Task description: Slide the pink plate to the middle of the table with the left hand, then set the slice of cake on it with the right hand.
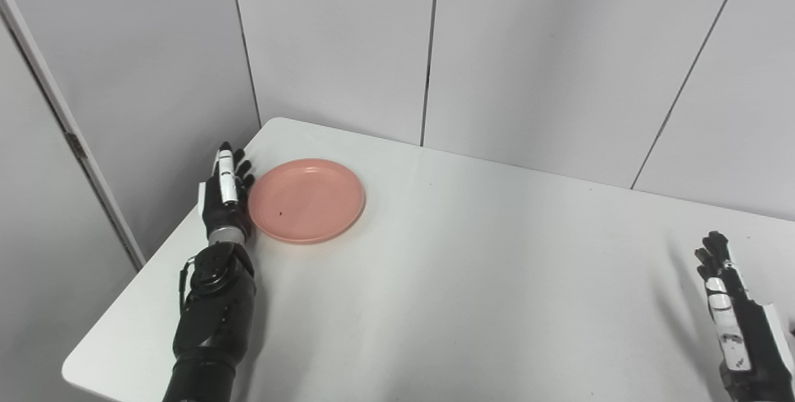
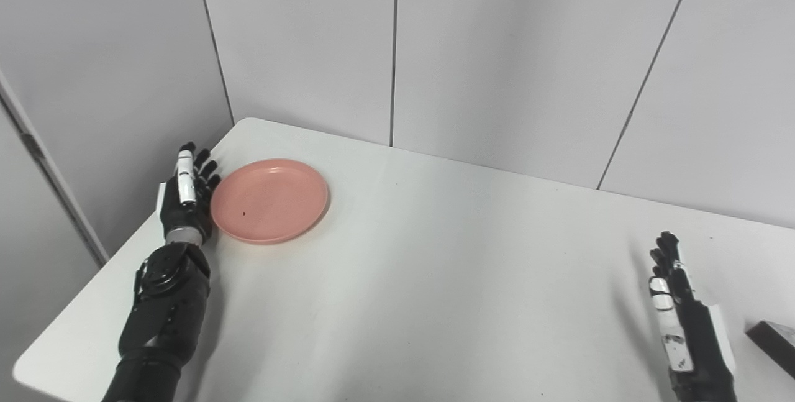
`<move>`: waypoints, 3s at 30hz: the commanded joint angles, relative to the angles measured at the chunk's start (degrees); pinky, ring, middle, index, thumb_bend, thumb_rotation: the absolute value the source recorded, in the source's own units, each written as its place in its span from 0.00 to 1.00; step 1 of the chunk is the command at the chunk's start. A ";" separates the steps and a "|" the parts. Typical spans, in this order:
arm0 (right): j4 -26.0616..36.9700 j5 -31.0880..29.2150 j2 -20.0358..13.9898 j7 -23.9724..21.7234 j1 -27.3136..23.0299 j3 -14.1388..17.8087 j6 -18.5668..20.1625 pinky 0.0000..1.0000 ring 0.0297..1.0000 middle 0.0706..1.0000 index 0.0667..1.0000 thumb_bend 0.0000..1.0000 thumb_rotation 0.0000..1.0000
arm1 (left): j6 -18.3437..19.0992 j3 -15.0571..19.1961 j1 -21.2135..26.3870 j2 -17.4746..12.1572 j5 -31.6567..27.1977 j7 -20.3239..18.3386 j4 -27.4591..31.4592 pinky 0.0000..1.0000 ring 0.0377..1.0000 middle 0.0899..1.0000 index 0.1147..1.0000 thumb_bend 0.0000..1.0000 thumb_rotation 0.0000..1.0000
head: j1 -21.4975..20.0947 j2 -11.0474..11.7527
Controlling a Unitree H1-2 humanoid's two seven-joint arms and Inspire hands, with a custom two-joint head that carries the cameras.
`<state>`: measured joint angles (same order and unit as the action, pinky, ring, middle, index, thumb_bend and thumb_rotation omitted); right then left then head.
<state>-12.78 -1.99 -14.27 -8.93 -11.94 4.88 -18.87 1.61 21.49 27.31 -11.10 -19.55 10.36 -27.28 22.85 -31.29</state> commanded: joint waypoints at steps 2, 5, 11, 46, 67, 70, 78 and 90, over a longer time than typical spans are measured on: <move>-0.66 -0.48 1.73 0.60 2.52 -0.68 0.81 1.00 0.98 1.00 1.00 0.37 1.00 | 1.64 -0.97 1.79 0.49 -0.30 -1.38 0.25 0.92 0.92 0.93 0.93 0.37 1.00 | -0.41 -0.17; 0.57 -0.05 1.87 0.80 2.79 -0.79 2.10 1.00 0.98 1.00 1.00 0.35 1.00 | 1.83 -1.77 1.82 0.73 -0.17 -1.82 0.31 0.92 0.92 0.93 0.93 0.38 1.00 | -0.58 -0.26; 2.45 -0.02 2.32 1.12 3.26 -0.90 3.61 1.00 0.98 1.00 0.99 0.32 1.00 | 1.81 -3.16 2.04 1.20 0.25 -2.88 -0.07 0.93 0.93 0.93 0.92 0.38 1.00 | -1.06 -0.60; 15.38 5.09 5.56 3.79 5.33 -3.87 13.73 1.00 1.00 1.00 1.00 0.19 1.00 | 13.14 -15.91 -0.83 7.21 2.96 -10.72 10.43 0.90 0.91 0.92 0.91 0.39 1.00 | -8.31 -2.88; 16.21 9.64 7.69 6.00 5.47 -5.65 15.16 1.00 0.99 1.00 1.00 0.20 1.00 | 22.13 -23.09 -5.87 10.66 2.12 -18.84 20.13 0.92 0.92 0.93 0.93 0.39 1.00 | -20.02 -5.88; 16.21 9.84 8.13 6.12 5.37 -5.83 15.88 1.00 0.99 1.00 1.00 0.23 1.00 | 23.39 -24.05 -6.71 10.90 1.76 -19.74 21.23 0.93 0.94 0.94 0.94 0.37 1.00 | -21.35 -6.03; 15.30 10.60 9.05 6.98 5.40 -6.25 15.36 1.00 0.98 0.99 0.99 0.29 1.00 | 25.11 -25.51 -8.43 10.58 -0.18 -22.46 22.12 0.97 0.95 0.95 0.96 0.33 1.00 | -24.89 -6.43; 16.03 11.98 9.75 7.96 5.40 -6.76 15.58 0.97 0.98 0.99 0.99 0.26 1.00 | 25.19 -26.71 -9.38 9.07 -1.80 -23.40 21.59 0.98 0.96 0.97 0.96 0.32 1.00 | -27.03 -7.10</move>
<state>1.61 9.82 -5.10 -1.64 -5.21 -1.65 -2.53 24.19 -4.46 18.53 -1.61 -21.06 -11.85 -5.41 -4.22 -38.41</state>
